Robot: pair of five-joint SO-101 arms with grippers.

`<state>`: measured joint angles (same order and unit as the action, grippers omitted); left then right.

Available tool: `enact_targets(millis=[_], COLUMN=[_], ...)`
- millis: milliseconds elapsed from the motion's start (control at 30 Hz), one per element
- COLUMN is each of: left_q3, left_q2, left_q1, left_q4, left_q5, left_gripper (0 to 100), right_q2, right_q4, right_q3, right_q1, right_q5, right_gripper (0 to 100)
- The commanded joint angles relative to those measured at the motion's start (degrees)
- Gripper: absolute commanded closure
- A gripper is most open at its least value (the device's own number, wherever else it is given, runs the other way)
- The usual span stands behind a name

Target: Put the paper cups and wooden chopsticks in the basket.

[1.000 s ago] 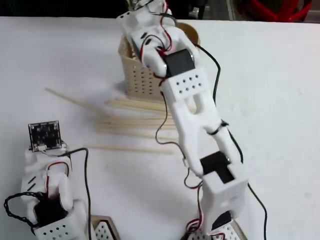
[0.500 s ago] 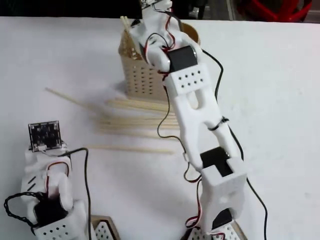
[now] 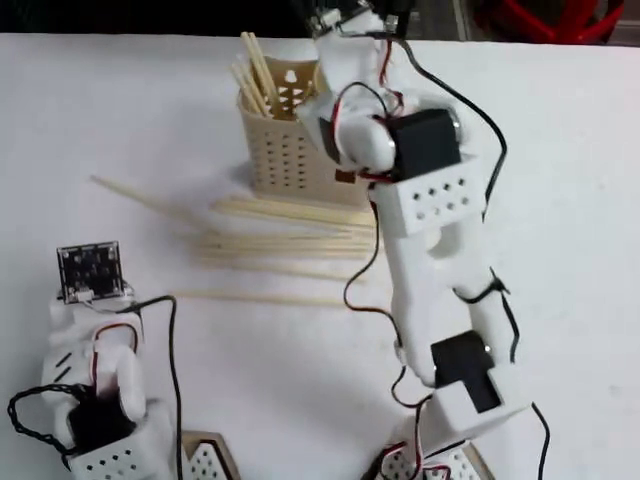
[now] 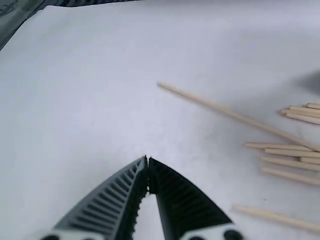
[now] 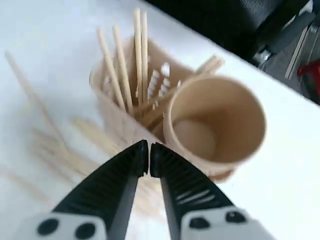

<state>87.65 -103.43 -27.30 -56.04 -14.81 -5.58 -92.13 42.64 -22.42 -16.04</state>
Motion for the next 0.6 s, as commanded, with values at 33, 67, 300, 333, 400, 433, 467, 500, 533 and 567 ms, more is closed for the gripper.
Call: enact_targets(millis=[33,67,300,333,400,433,467,500,533,567], left_q3=[-6.77,-8.00,-17.14,-18.37,-20.92,-22.33,-23.91,-25.67,-27.69,-29.71], left_q2=[-0.31,-0.22,-0.22,0.04,2.51,4.79,7.60,10.95,14.37,17.71], left_q1=[3.03,5.23,15.16,16.31,18.42,19.12,19.82,20.44,21.23,22.11], left_q4=[0.62,-0.26,-7.03,-7.82,-9.14,-9.67,-10.20,-10.73,-11.52,-12.40], left_q5=[-3.34,-5.45,-11.52,-12.40,-14.07,-14.95,-15.74,-16.70,-18.02,-19.60], left_gripper=[98,98,98,98,98,98,98,97,96,94], right_q2=[3.65,3.91,8.40,9.45,12.09,13.49,14.90,16.31,17.63,18.77], right_q4=[-6.37,-6.29,-3.91,-2.68,0.75,3.03,5.76,8.75,12.18,15.87], right_q3=[0.70,-0.79,-17.49,-20.48,-27.25,-31.03,-35.08,-39.38,-43.78,-48.09], right_q1=[5.93,7.78,14.99,15.60,16.92,17.71,18.68,19.74,20.70,21.67], right_q5=[-1.23,-1.23,-1.23,-1.23,-0.79,0.70,2.55,4.48,6.24,7.82], right_gripper=[98.0,98.0,98.0,98.0,98.0,98.0,98.0,98.0,98.0,98.0])
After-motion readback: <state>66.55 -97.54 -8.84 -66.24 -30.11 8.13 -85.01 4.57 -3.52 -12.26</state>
